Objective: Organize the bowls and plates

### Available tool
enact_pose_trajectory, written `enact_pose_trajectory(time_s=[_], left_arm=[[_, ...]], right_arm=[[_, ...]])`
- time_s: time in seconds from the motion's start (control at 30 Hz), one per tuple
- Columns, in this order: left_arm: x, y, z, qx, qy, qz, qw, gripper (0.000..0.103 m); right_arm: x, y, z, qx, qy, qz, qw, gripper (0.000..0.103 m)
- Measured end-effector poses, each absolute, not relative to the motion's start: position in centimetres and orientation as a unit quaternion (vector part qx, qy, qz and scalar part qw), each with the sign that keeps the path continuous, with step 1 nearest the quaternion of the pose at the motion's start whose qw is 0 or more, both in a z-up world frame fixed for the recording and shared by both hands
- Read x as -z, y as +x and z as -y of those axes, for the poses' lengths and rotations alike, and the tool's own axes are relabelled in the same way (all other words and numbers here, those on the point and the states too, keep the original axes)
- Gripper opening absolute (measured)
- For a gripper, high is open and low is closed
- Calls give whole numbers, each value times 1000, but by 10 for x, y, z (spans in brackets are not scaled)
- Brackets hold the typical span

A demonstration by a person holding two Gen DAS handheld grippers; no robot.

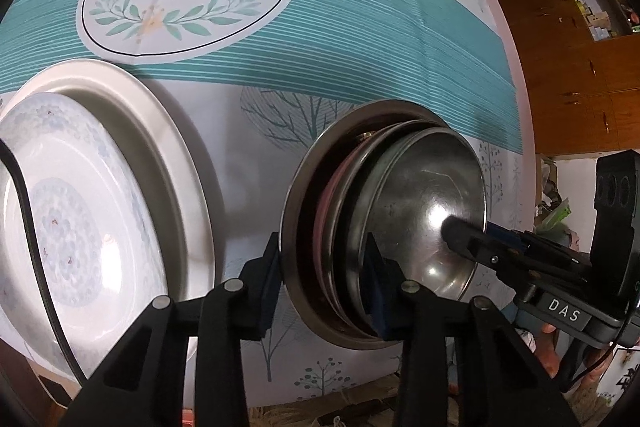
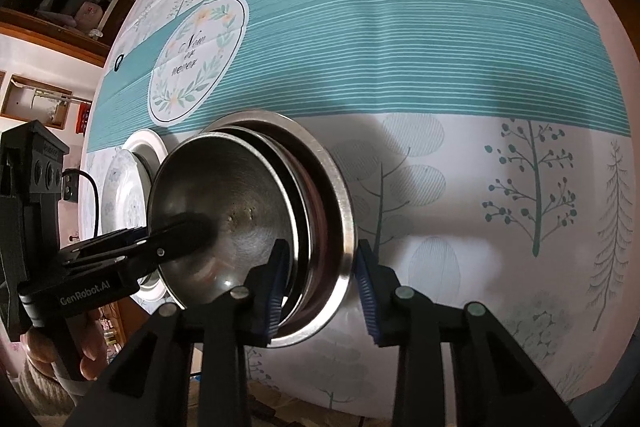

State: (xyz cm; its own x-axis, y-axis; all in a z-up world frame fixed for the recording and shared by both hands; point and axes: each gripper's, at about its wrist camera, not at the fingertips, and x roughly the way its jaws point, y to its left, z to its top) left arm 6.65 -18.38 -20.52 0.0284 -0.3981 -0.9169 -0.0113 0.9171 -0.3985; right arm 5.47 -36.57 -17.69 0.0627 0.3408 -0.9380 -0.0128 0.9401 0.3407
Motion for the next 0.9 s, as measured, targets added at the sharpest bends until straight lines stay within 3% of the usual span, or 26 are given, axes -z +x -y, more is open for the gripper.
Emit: enact_pose_trajectory(time_s=[0.53, 0.9], left_arm=[[179, 56, 168, 122, -158, -670, 715, 35], [134, 41, 100, 106, -172, -632, 748, 36]], right_arm=[[155, 58, 349, -129, 89, -679, 717, 32], [111, 57, 292, -170, 56, -650, 739, 32]])
